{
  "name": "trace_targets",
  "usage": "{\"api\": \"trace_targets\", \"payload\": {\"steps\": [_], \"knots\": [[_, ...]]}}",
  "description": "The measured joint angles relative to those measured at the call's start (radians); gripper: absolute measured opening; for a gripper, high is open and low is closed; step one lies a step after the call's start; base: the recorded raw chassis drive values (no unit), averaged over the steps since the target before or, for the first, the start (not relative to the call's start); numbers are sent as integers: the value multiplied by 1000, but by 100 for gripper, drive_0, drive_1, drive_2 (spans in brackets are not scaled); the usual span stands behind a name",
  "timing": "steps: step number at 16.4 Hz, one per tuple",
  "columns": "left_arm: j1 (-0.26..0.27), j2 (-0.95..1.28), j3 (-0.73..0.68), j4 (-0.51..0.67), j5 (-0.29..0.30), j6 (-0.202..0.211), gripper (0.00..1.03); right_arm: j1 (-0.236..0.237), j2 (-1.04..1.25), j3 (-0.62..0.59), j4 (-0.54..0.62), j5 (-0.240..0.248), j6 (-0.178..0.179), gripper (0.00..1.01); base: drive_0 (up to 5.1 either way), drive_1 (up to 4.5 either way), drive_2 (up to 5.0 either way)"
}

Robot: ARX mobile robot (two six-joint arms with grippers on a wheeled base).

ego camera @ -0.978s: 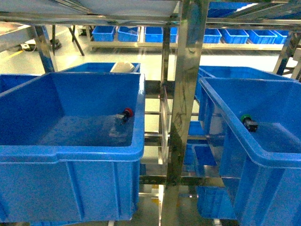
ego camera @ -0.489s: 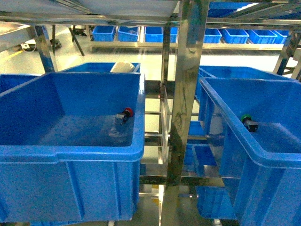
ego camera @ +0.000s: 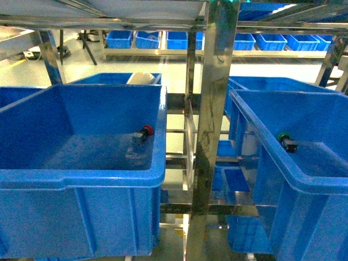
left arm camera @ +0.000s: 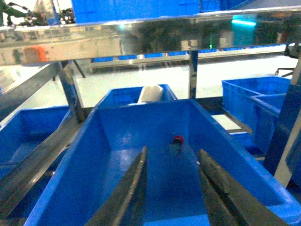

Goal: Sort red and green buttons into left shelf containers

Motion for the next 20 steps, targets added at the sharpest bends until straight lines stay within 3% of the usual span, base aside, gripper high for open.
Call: {"api": "trace_targets", "payload": {"steps": [2, 3, 4, 7, 9, 10, 11, 12, 14, 20], "knots": [[24, -26, -24, -7, 12, -13, 23, 27, -45, 4, -18, 29, 13, 6, 0, 0, 0], [53, -53, -47, -18, 28, -22, 13, 56, -76, 0, -58, 56, 20, 1, 0, 0, 0], [81, -82, -63, -24, 54, -29, 2, 70, -157, 0, -206, 72, 34, 2, 0, 0, 0], [144, -159, -105, -58, 133, -38, 1, 176, -285, 0, -283, 176, 41, 2, 0, 0, 0], [175, -203, -128, -78, 156, -39, 1, 219, -287, 0, -288, 220, 42, 2, 0, 0, 0], [195, -222, -134, -92, 175, -39, 1, 273, -295, 0, -303, 298, 42, 2, 0, 0, 0], [247, -245, -142, -109, 247, -39, 1, 352, -298, 1, -302, 356, 45, 2, 0, 0, 0], [303, -269, -151, -121, 281, -38, 1, 389, -298, 1, -301, 365, 45, 2, 0, 0, 0], [306, -299, -158, -138, 278, -40, 1, 381, -298, 1, -304, 388, 46, 2, 0, 0, 0], [303, -388, -193, -174, 289, -41, 1, 381, -298, 1, -302, 388, 46, 2, 0, 0, 0]]}}
